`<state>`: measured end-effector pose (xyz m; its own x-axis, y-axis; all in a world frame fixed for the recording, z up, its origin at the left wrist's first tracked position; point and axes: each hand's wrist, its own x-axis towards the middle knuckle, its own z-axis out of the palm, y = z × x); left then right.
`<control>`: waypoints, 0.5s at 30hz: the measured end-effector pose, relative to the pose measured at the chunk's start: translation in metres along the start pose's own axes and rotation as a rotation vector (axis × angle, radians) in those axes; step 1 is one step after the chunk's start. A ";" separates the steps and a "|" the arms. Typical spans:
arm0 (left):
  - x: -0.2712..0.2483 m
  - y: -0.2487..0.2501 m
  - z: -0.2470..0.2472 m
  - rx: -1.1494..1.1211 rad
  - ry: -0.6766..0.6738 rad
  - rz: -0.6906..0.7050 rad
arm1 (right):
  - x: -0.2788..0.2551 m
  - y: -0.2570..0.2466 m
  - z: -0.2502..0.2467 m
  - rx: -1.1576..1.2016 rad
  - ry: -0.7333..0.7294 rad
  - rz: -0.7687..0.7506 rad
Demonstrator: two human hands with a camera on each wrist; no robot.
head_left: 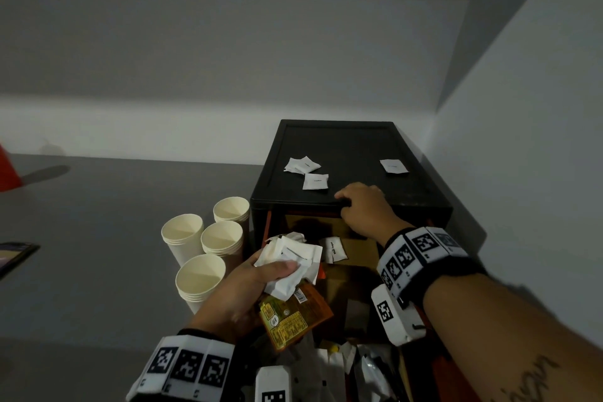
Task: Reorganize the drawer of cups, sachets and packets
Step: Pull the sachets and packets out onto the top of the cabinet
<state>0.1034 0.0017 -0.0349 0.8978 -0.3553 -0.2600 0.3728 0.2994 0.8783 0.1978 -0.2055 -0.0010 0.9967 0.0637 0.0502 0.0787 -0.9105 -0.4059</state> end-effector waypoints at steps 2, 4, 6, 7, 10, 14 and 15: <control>0.000 0.000 0.000 0.004 0.010 0.003 | 0.005 -0.011 0.002 -0.119 -0.138 -0.031; 0.000 0.000 -0.001 0.029 0.020 0.012 | 0.004 -0.025 0.001 -0.086 -0.203 -0.091; 0.000 0.000 -0.002 0.055 0.031 0.027 | 0.000 -0.038 0.000 0.134 -0.165 -0.158; 0.000 0.000 -0.001 0.071 0.033 0.036 | -0.004 -0.043 0.000 0.274 -0.151 -0.157; -0.001 0.000 0.000 0.109 0.011 0.047 | -0.018 -0.056 0.003 0.525 -0.420 -0.009; -0.004 0.001 0.004 0.159 -0.032 0.044 | -0.029 -0.049 0.011 0.772 -0.568 0.034; -0.004 0.002 0.005 0.168 -0.036 0.052 | -0.030 -0.046 0.011 0.796 -0.540 0.001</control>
<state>0.0994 -0.0004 -0.0303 0.9048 -0.3759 -0.2001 0.2787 0.1674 0.9457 0.1647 -0.1615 0.0060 0.8557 0.4237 -0.2970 -0.1301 -0.3793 -0.9161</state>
